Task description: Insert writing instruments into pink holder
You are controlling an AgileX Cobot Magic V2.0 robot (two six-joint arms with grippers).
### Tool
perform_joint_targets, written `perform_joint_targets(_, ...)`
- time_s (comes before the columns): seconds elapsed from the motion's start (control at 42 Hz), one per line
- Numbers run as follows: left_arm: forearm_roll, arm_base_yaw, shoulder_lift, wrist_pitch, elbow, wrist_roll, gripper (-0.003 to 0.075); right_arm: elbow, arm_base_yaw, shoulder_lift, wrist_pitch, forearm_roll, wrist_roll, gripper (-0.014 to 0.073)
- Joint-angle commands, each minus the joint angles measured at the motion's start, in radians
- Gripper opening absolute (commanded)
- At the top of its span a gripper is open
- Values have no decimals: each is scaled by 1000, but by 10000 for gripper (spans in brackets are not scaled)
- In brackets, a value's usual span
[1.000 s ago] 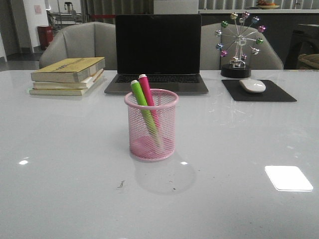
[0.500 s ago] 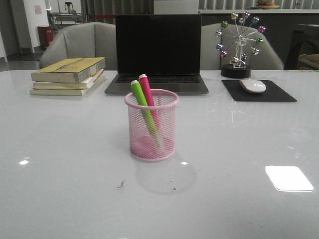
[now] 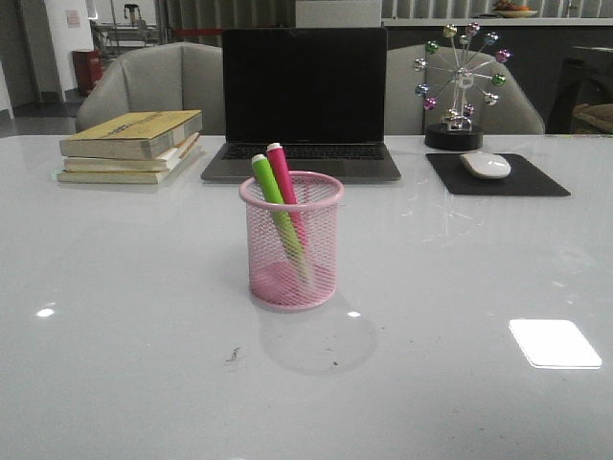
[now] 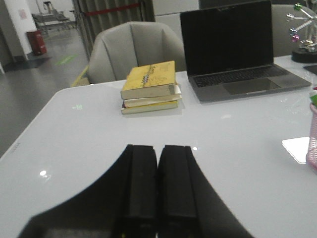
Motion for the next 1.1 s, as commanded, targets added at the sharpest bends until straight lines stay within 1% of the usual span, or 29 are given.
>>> perform_joint_targets(0.0,-27,28,-47,-121,17,2,92,-26,-4,1,-73,-5,-11,57)
perform_joint_targets(0.143,-55,28,-44,-154,48,2,92,-26,-4,1,-71,-5,-11,57)
perform_joint_targets(0.31,33,21,-47,-175,72,-124,92,-26,-4,1,-70,-5,-11,57)
perform_joint_targets(0.452,26,21,-47,-253,115,-123,92,-26,-4,1,-70,-5,-11,57)
perform_joint_targets(1.071,26,4,-47,-254,113,-123,91,-26,-4,1,-70,-5,-11,57)
